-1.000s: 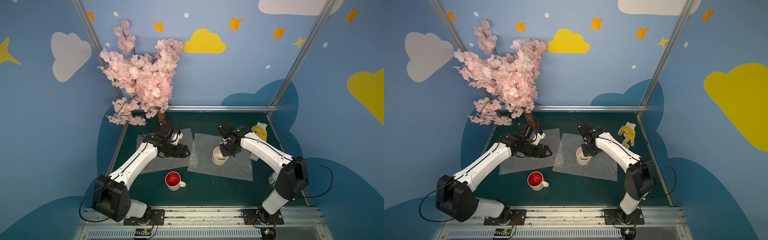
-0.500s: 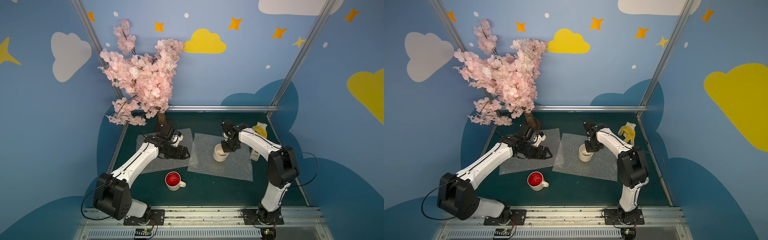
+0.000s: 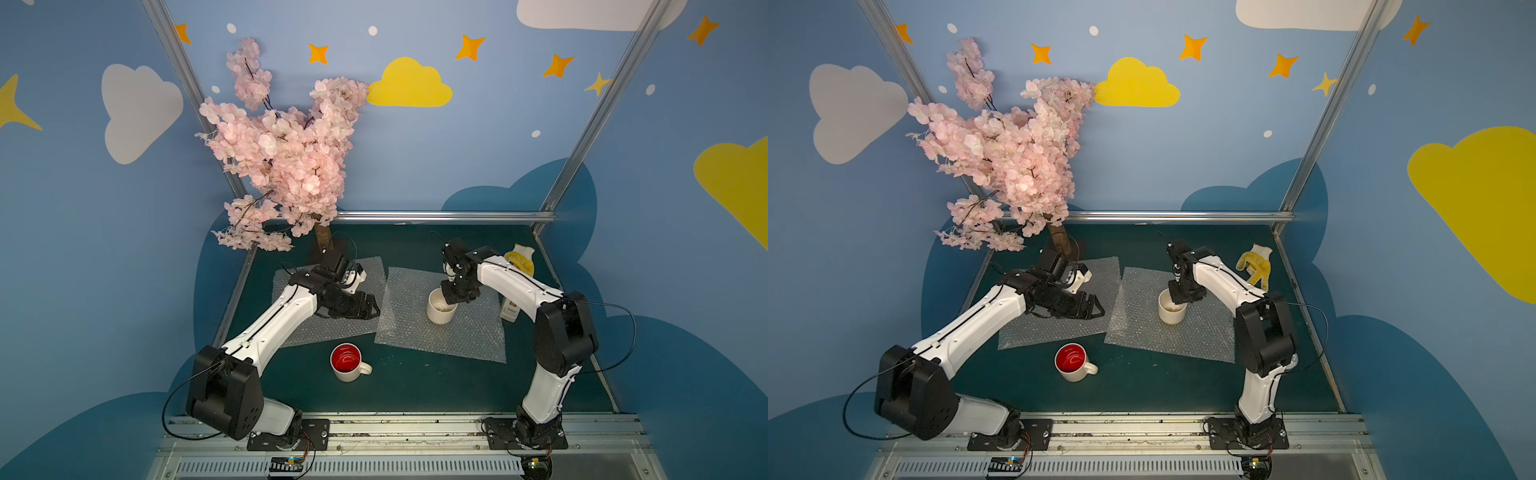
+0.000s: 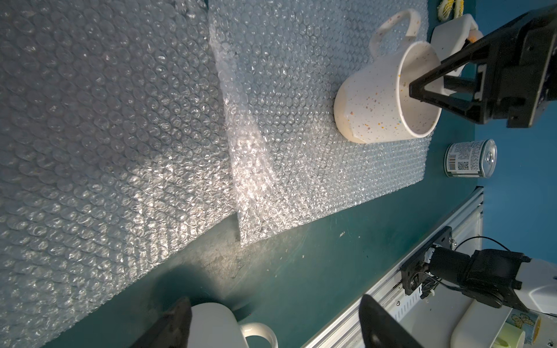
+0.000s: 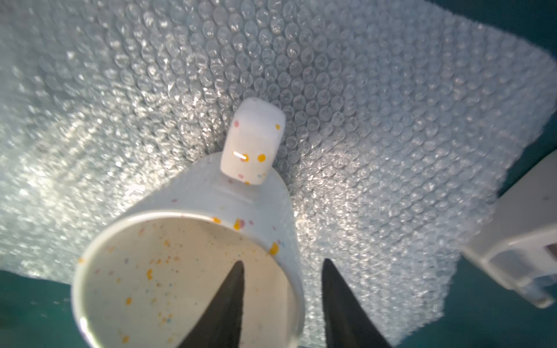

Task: Wrap mugs in bubble wrap
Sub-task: Place the mug on the bubble wrap.

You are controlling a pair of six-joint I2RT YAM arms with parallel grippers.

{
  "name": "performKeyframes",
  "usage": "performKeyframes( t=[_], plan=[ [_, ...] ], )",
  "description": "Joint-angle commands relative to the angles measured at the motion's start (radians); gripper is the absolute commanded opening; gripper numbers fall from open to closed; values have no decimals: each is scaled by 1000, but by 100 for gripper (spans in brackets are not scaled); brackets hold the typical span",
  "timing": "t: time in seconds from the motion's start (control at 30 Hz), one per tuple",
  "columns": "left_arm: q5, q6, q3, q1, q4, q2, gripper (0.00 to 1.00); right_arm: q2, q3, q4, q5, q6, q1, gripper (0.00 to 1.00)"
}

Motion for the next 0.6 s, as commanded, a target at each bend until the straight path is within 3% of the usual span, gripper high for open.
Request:
performKeyframes(
  t=[0.0, 0.07, 0.13, 0.2, 0.43, 0.57],
  plan=[
    [1, 14, 17, 5, -38, 12, 86, -49, 29, -8, 14, -13, 11, 57],
    [8, 13, 26, 13, -47, 18, 86, -76, 43, -23, 34, -26, 28, 69],
    [14, 12, 37, 20, -60, 24, 86, -105, 59, -43, 46, -51, 55, 88],
    [25, 6, 52, 32, -77, 30, 86, -133, 66, -60, 63, -84, 97, 92],
    [59, -3, 67, 103, -99, 4, 86, -195, 34, -91, 155, -72, 301, 94],
    [71, -3, 62, 160, -122, -25, 86, -196, -4, -14, 87, -58, 414, 89]
  ],
)
